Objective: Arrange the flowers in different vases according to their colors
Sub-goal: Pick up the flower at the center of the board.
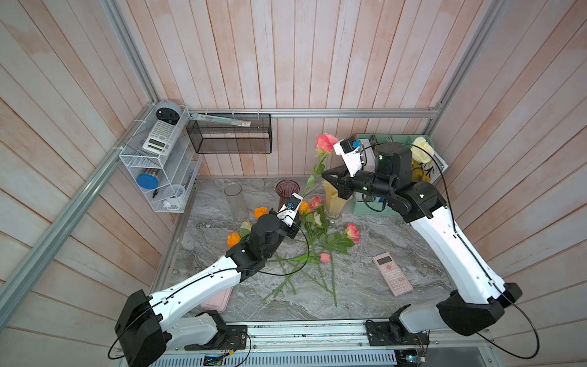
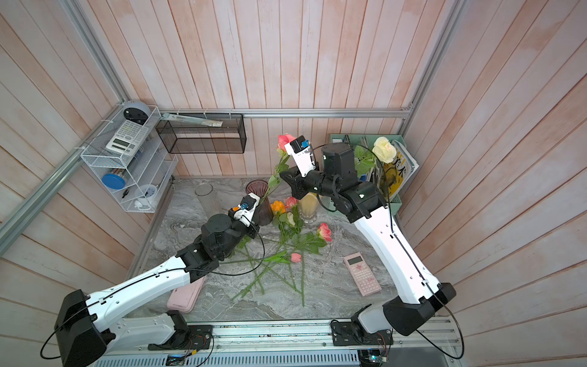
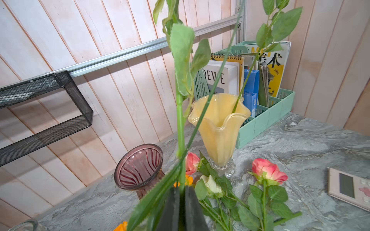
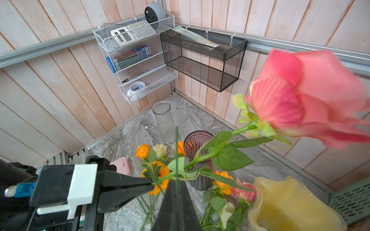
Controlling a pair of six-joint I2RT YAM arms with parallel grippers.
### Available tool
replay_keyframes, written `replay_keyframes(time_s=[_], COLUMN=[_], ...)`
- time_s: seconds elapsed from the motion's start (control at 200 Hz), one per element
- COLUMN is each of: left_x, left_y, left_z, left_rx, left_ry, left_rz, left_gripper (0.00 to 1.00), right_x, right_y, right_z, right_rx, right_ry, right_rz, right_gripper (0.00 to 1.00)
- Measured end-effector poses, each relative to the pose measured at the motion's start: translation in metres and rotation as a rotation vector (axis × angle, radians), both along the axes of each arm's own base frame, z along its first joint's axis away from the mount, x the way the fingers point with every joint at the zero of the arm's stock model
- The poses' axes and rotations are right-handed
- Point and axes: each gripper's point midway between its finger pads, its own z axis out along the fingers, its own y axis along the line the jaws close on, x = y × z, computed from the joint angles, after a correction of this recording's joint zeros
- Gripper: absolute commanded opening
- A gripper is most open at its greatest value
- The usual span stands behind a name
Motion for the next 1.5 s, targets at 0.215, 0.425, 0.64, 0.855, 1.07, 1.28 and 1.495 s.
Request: replay_keyframes(time_s=[0.215, 0.425, 0.64, 0.855, 1.07, 1.28, 1.495], left_x=[-0.012, -0.019, -0.016, -0.024, -0.027, -0.043, -0.045], left_y=[-0.015, -0.034, -0.03, -0.034, -0.031, -0.034, -0.032], left_z=[-0.009, -0.01, 0.009, 0.001, -0.01, -0.088, -0.097], left_rx=[-0.02, -0.058, -0.114, -0.081, -0.061, 0.143, 0.172], left_ry=[0.04, 0.042, -0.002, 0.019, 0.036, 0.193, 0.213], left_rz=[-0.075, -0.106, -0.059, -0.058, -0.047, -0.089, -0.086], left_gripper=[0.08, 0.06, 0.06, 0.09, 0.14, 0.15, 0.15], right_x=[-0.001, 0.013, 0.039, 0.042, 0.041, 0.039, 0.032], right_y=[0.001, 0.044, 0.083, 0.082, 0.081, 0.07, 0.061], right_z=[0.003, 0.021, 0.035, 0.019, 0.017, 0.058, 0.062], right_rx=[0.042, 0.051, 0.055, 0.025, 0.016, 0.085, 0.091], right_ry=[0.008, 0.055, 0.098, 0.171, 0.171, 0.025, -0.004], right_rz=[-0.003, 0.08, 0.125, 0.115, 0.116, 0.101, 0.085], right_gripper=[0.0, 0.0, 0.0, 0.0, 0.0, 0.0, 0.0])
